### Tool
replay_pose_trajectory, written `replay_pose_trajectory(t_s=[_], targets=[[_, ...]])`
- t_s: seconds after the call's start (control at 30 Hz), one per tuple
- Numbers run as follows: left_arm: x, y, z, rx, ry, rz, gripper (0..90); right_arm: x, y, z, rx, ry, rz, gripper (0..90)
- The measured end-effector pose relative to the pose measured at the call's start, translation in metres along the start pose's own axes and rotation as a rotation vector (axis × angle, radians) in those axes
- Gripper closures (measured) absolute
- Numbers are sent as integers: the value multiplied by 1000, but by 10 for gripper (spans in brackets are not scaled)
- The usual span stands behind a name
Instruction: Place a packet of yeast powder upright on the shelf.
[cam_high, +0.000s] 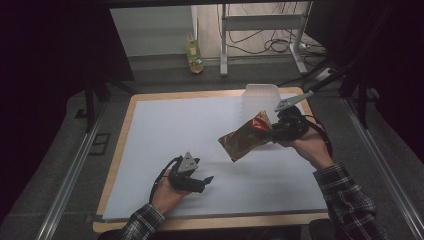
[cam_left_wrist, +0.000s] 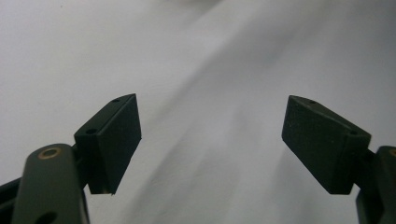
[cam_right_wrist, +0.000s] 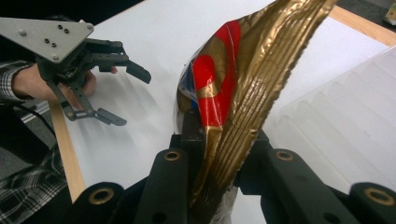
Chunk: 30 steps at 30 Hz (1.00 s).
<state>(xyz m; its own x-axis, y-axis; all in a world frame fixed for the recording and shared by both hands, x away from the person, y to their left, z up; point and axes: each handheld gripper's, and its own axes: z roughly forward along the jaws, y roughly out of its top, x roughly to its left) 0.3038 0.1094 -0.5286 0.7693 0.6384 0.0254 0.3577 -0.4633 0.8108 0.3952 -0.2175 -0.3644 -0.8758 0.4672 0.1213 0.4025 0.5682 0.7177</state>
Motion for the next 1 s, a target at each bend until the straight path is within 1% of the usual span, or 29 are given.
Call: replay_pose_trajectory(t_s=[0.1, 0.17, 0.27, 0.37, 0.4, 0.47, 0.53, 0.67, 0.87, 0.93, 1.0], targets=[[0, 0, 0, -2, 1, 4, 184, -3, 3, -1, 13, -10, -20, 768], [0, 0, 0, 2, 2, 1, 172, -5, 5, -3, 11, -8, -32, 769], [1, -1, 3, 33, 3, 8, 149, -7, 9, -8, 11, -11, -41, 773], [0, -1, 5, 42, 3, 2, 128, -12, 14, -15, -1, -29, -48, 774], [-1, -1, 5, 41, -2, -1, 124, -13, 16, -17, 2, -33, -41, 774], [-1, 0, 4, 33, -15, -2, 101, -17, 19, -22, -4, -46, -49, 774], [-1, 0, 4, 31, -26, 0, 86, -21, 23, -27, -10, -54, -44, 774], [-2, 0, 4, 25, -37, 8, 51, -28, 32, -37, -12, -78, -60, 774], [-2, 0, 4, 23, -36, 11, 38, -40, 47, -50, -23, -104, -99, 774], [-2, 0, 3, 24, -33, 9, 37, -44, 53, -54, -21, -123, -112, 775], [-2, 0, 3, 23, -31, 12, 37, -47, 55, -56, -21, -126, -117, 774]])
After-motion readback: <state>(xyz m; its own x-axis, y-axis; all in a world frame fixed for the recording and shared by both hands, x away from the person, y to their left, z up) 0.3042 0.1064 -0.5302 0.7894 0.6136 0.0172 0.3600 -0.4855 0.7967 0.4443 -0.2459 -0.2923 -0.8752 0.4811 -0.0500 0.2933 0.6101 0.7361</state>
